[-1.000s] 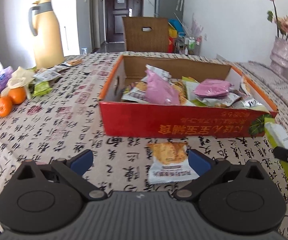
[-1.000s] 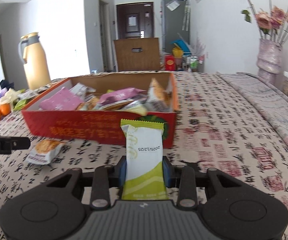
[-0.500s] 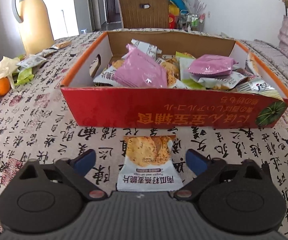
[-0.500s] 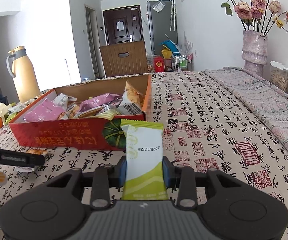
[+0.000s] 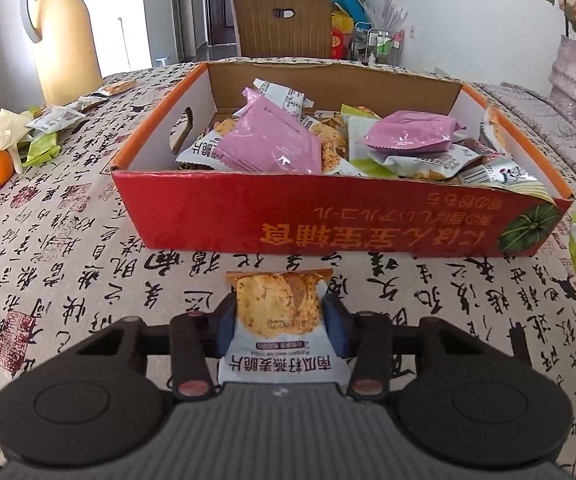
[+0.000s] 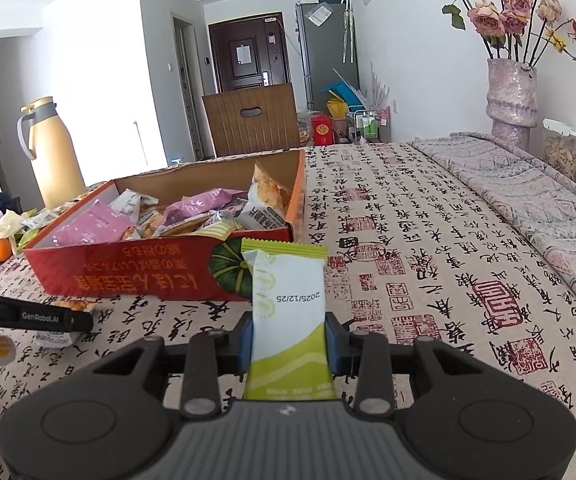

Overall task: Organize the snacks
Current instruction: 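Carry both packets over the box and release them inside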

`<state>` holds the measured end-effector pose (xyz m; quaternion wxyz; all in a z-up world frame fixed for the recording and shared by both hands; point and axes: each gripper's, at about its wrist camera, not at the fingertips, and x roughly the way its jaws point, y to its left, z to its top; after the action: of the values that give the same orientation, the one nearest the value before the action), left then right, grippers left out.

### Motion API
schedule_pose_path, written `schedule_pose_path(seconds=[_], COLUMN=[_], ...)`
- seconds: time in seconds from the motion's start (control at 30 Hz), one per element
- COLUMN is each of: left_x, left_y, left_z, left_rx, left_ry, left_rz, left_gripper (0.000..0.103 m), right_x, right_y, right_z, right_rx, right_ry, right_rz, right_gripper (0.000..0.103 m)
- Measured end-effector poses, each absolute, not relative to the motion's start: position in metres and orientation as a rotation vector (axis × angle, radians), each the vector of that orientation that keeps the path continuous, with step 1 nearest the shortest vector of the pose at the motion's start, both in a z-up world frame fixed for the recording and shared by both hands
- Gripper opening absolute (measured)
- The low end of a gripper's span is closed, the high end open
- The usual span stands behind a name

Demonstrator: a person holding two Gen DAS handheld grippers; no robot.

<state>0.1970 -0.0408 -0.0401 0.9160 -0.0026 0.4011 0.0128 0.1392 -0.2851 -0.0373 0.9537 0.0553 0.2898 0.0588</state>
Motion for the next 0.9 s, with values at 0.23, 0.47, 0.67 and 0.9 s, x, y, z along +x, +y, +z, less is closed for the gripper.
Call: schedule_pose_path(seconds=[0.23,0.47,0.67,0.9], left_x=[0.179,0.171,0.180,0.200], left_y=[-0.042,-0.044,-0.046,-0.045], left_z=[-0.019,0.019,0.046,0.063], left_rx=[-0.001,-0.001,0.001,-0.002], left_ry=[0.752,0.630,0.545,0.486], left_rz=[-0.007,-0.032,-0.034,-0.035], left_gripper=[0.044,0.044,0.044,0.044], right_x=[0.134,0.137,0.154,0.182], right_y=[-0.280,-0.268,-0.252,-0.234], right_z=[-0.026,-0.006,0.014,0.034], right_rx=[0.108,0.094,0.072,0.051], right_ry=[0.560,0.505,0.449,0.384], right_rz=[0.137,0.173,0.210,0.237], right_gripper=[0.034,0.034,0.034,0.034])
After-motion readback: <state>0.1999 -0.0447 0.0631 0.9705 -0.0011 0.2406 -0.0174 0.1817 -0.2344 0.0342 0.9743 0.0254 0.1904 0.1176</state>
